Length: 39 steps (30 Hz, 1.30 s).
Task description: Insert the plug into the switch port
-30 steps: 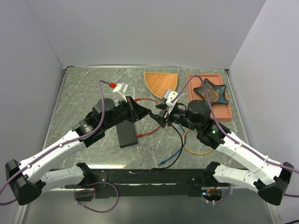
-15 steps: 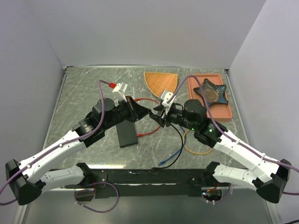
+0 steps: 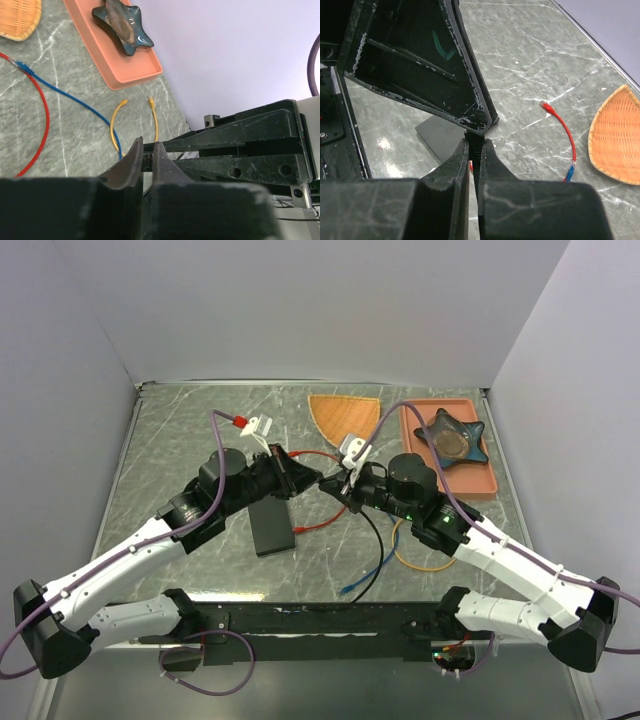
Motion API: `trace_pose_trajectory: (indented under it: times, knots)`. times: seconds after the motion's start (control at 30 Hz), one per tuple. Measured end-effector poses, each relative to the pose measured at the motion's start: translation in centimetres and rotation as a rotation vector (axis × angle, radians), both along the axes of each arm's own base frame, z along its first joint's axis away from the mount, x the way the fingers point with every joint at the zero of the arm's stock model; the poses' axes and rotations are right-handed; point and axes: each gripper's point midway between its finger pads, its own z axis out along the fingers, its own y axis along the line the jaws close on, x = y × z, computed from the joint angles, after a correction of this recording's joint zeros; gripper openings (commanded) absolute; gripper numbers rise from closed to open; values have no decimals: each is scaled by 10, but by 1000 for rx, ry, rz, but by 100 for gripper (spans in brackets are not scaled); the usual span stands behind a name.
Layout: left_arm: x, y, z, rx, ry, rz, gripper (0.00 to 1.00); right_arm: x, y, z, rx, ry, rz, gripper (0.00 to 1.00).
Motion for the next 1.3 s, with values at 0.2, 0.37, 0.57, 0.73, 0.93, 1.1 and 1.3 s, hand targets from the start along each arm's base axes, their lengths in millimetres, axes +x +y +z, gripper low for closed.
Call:
trace_pose_trajectory:
  times: [0.2,0.37,0.57,0.73,0.93,1.1,1.3]
  knots:
    - [1,4,-4,22,2,23,84,7,-1,-3,-3,10,-39,0]
    - [4,22,-8,58,13,108,99,13,1,-12,-15,31,-63,0]
    - [18,49,-18,112,41,227,96,21,9,-39,-56,89,-74,0]
    - [40,74,-31,137,75,313,96,26,16,-72,-111,156,-83,0]
    - [69,115,-92,203,209,406,96,31,23,-114,-185,245,-91,0]
    - [76,147,-160,270,375,452,96,31,25,-151,-255,330,-101,0]
    - [75,180,-209,288,502,499,96,31,26,-189,-342,435,-127,0]
